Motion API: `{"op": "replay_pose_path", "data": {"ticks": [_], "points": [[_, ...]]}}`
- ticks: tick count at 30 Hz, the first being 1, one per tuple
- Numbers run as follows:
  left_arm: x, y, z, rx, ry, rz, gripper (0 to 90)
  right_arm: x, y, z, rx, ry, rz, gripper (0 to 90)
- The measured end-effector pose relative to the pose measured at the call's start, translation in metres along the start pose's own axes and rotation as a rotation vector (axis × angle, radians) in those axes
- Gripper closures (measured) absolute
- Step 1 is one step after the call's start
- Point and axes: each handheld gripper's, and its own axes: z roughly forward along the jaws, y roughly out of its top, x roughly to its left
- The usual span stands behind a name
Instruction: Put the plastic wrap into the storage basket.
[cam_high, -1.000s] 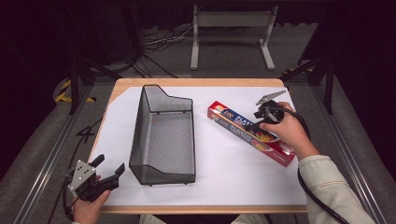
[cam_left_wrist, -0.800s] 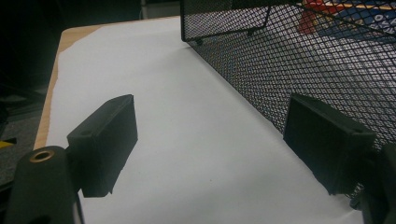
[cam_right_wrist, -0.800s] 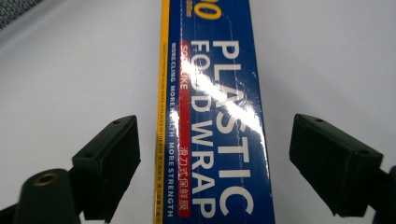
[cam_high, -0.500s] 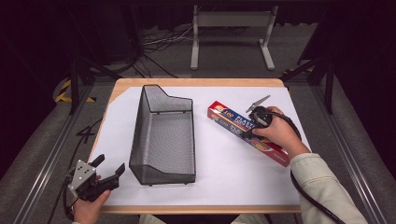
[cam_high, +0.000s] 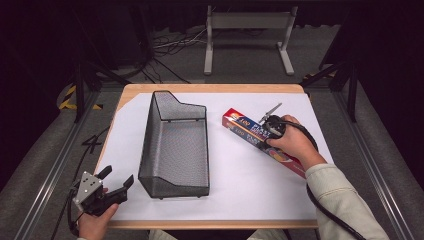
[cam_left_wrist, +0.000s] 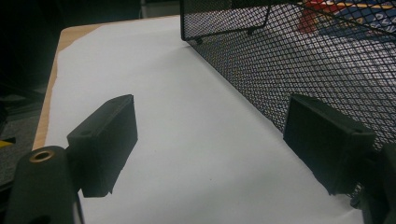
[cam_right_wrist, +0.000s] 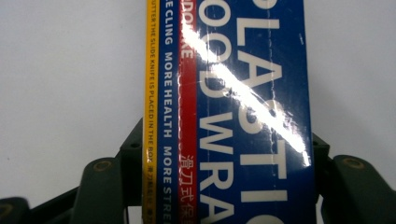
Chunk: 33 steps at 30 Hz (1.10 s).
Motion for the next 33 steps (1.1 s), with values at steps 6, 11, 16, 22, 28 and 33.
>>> {"op": "replay_pose_path", "data": {"ticks": [6,11,16,22,28,33], "points": [[0.001,0.0,0.0,0.001,0.003,-0.001,18.4,0.001,-0.003,-0.011,-0.037,0.01,0.072,40.3],[0.0,0.0,0.0,0.002,0.003,-0.003,18.4,0.005,-0.001,-0.029,-0.067,0.009,0.097,40.3],[0.0,0.0,0.0,-0.002,0.002,-0.004,18.4,0.009,0.002,-0.049,-0.106,0.006,0.102,40.2],[0.0,0.001,0.001,-0.006,0.003,-0.009,18.4,0.015,0.003,-0.067,-0.132,0.012,0.132,40.2],[0.0,0.002,0.002,-0.004,0.006,-0.002,18.4,0.025,0.004,-0.079,-0.143,0.017,0.186,40.2],[-0.001,0.003,0.003,-0.002,0.006,0.007,18.5,0.038,0.007,-0.083,-0.156,0.016,0.241,40.2]]}}
